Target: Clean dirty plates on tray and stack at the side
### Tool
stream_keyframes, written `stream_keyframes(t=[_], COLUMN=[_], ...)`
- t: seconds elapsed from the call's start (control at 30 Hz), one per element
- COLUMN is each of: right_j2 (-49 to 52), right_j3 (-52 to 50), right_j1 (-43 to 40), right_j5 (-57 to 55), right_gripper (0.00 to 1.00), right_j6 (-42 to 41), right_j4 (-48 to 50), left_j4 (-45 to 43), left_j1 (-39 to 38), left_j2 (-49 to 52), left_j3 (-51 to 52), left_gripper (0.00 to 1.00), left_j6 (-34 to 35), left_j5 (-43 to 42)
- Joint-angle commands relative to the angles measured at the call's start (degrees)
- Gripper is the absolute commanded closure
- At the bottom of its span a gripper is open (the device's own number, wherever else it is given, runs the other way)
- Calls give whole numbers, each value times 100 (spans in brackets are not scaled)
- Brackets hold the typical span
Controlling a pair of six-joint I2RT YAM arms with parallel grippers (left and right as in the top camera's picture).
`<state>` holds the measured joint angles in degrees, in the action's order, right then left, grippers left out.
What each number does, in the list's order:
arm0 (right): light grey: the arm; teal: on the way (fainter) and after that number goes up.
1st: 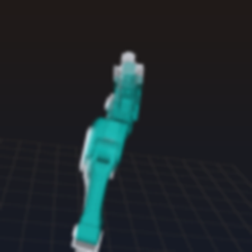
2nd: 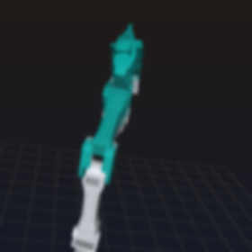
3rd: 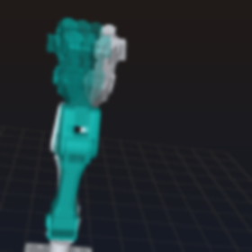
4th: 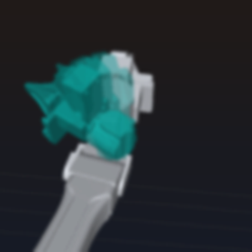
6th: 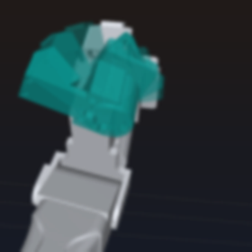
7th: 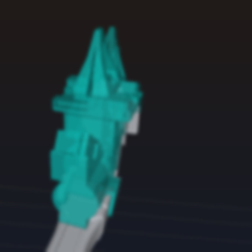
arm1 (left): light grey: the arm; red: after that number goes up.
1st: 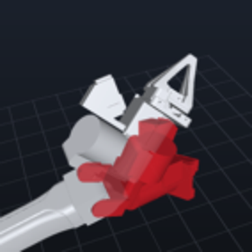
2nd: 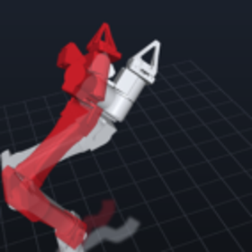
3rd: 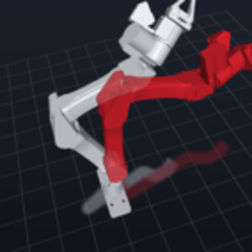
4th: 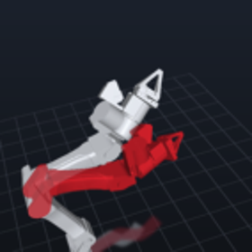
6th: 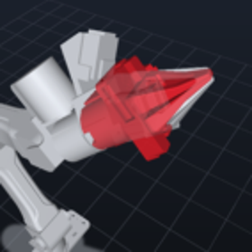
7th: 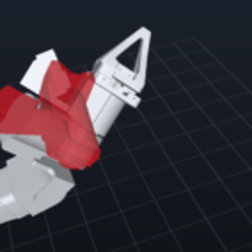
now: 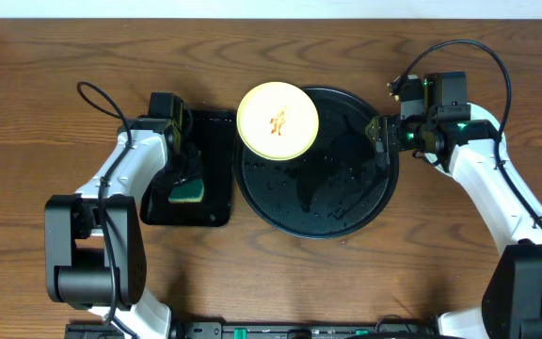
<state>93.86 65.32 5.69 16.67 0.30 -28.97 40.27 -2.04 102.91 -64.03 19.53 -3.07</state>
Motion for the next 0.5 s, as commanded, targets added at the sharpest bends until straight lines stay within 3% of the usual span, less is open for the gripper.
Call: stream_keyframes(t=[0.0, 0.47], right_j2=[-118, -118], right_j3=[122, 122], right_j1=[26, 26], right_j5=[-37, -39], right_gripper=[32, 33], right_j6=[61, 61], right_j4=[-31, -55], left_j4=[-57, -11], left_j1=[0, -2], left_j2=[81, -118], left_j3=[81, -13], left_gripper=[53, 51], left_j6=[26, -68], left_j5=[17, 247])
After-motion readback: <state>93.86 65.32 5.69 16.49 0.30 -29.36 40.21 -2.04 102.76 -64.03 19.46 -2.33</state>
